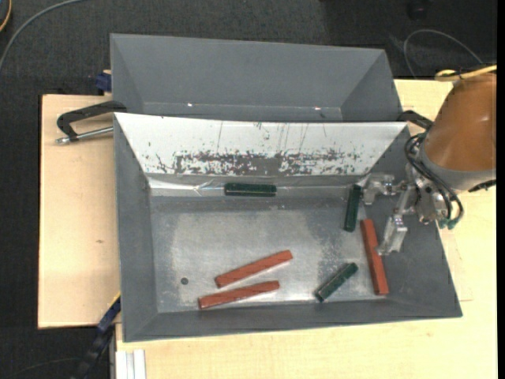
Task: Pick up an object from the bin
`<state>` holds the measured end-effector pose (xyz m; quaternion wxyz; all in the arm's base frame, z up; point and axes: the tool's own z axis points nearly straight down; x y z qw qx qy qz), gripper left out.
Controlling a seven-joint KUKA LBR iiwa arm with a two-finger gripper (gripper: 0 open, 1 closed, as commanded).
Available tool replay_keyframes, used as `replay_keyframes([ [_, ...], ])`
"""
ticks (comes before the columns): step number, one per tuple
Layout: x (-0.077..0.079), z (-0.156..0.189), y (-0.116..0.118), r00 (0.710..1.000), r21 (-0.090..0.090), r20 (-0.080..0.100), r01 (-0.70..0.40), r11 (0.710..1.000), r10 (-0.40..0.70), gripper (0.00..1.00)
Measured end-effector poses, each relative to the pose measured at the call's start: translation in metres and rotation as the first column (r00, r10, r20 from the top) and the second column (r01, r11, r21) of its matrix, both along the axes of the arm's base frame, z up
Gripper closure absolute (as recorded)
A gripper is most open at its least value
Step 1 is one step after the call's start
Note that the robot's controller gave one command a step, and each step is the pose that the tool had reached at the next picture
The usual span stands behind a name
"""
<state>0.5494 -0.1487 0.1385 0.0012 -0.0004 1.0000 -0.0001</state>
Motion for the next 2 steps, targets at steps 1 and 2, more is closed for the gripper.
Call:
replay_keyframes([
  [1,-0.061,-0.07,0.007,0.989,0.003,-0.006,-0.151,0.989,0.151,0.0],
  [2,-0.046,-0.068,0.03,0.772,-0.001,0.003,-0.635,0.772,0.635,0.0],
])
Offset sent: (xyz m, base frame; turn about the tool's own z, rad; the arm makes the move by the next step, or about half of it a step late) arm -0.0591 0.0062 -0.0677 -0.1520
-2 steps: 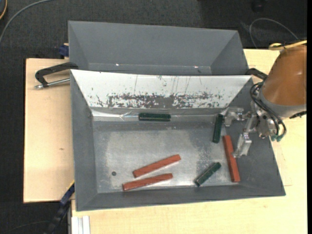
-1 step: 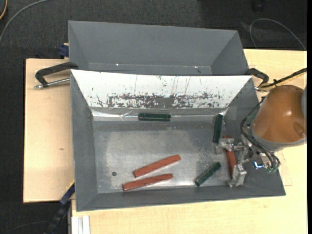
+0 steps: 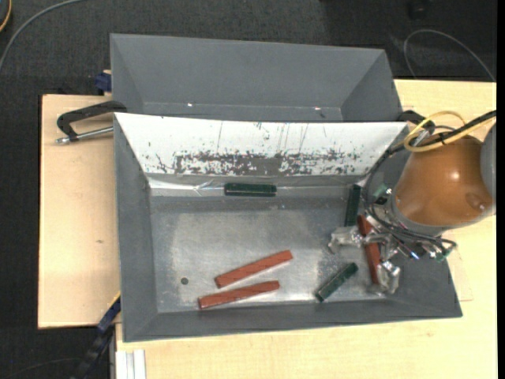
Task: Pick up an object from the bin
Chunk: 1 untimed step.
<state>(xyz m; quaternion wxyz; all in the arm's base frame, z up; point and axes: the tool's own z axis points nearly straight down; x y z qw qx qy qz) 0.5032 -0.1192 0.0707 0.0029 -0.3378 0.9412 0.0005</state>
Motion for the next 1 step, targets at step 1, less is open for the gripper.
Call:
replay_keyframes([
  [1,-0.0097,-0.0002,0.0213,0.989,-0.001,-0.005,-0.147,0.989,0.147,0.0],
])
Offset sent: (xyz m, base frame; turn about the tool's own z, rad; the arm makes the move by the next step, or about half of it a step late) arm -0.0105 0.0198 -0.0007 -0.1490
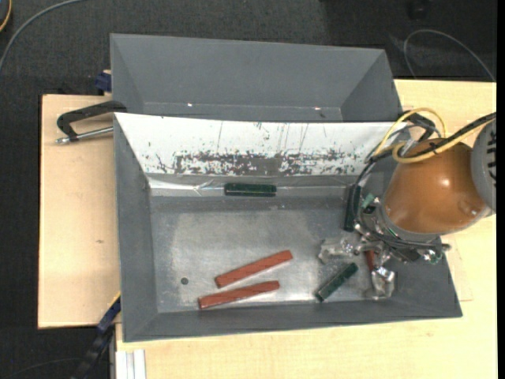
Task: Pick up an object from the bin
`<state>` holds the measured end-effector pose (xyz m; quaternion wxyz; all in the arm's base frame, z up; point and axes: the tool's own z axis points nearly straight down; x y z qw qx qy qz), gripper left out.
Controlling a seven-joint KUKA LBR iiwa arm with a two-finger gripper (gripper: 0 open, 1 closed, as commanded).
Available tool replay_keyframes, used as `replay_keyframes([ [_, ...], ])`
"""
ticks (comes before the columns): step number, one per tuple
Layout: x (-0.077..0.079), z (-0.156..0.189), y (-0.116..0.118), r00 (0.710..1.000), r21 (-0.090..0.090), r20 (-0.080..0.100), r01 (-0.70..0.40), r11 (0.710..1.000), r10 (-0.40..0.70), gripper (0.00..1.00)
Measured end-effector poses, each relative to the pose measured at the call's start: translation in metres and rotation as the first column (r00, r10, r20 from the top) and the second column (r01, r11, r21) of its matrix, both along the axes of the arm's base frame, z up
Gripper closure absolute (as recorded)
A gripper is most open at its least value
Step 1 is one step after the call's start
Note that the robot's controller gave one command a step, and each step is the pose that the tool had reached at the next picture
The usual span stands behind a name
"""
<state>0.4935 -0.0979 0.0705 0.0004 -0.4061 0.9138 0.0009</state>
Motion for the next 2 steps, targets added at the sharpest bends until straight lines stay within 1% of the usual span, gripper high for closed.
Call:
replay_keyframes([
  [1,0.001,0.001,0.0,1.0,-0.001,0.004,0.001,1.0,-0.001,1.0],
  [2,0.003,0.144,-0.007,1.0,-0.004,0.013,-0.023,1.0,0.023,1.0],
])
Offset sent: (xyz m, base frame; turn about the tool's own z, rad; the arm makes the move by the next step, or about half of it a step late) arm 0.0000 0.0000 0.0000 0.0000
